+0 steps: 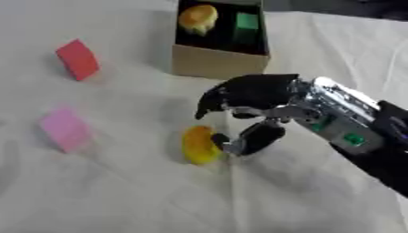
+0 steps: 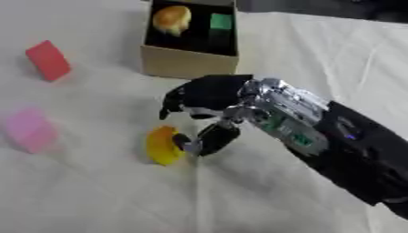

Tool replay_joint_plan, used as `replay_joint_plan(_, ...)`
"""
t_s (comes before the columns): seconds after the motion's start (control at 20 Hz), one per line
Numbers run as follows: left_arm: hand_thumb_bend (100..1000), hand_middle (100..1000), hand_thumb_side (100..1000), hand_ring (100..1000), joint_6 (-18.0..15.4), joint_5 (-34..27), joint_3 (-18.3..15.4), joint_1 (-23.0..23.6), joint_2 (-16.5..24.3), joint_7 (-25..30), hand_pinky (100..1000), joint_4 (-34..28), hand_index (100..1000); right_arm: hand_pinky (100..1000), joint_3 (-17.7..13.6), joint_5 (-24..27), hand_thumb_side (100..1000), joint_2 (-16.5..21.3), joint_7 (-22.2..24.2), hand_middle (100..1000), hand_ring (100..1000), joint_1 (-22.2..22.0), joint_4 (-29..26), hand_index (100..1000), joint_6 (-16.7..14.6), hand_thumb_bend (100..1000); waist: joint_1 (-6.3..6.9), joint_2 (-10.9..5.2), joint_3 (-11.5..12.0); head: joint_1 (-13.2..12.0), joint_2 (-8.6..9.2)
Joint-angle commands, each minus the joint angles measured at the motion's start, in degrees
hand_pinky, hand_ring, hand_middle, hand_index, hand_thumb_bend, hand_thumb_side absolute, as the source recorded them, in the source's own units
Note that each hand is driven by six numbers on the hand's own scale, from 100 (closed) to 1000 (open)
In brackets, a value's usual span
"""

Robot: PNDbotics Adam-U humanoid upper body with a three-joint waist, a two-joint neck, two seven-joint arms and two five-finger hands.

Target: Pick up objects on the table and place them in the box.

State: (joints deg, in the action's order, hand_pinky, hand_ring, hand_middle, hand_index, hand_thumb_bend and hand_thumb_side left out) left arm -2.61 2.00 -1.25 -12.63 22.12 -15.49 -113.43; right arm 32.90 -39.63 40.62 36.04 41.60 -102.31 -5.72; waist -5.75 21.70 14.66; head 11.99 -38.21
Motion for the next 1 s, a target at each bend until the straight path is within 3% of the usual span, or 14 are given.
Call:
replay_joint_plan(0.05,100,634,622,699,0.0,-0.4,-0.1,-0.5,0.5,0.3,934,-1.2,796,857,-0.1,-1.1,534,-0.2,0.0,839,882,1.2,2.0,938,-0.9,100,0.31,-0.92,0.2,0.3,0.65)
replay_joint_plan(0.55,100,631,625,699,0.0,-0.4,-0.2,-0.5,0.4,0.4,936,-1.2,796,864,0.6,-2.1,567,-1.5,1.9,833,887,1.1,5.7,930,-4.4,100,0.15,-0.73,0.4,0.3,0.80)
replay_joint_plan(0.7,100,630,625,699,0.0,-0.4,-0.2,-0.5,0.4,0.4,936,-1.2,796,861,0.9,-1.8,491,-1.4,1.7,785,878,1.0,4.7,866,-5.0,100,0.14,-0.72,0.4,0.3,0.80)
replay_joint_plan(1.0,100,627,629,699,0.0,-0.4,-0.2,-0.5,0.3,0.6,937,-1.2,795,815,0.9,0.5,246,-0.7,-3.2,518,791,0.6,1.0,630,-4.8,100,0.09,-0.84,0.2,0.2,0.74)
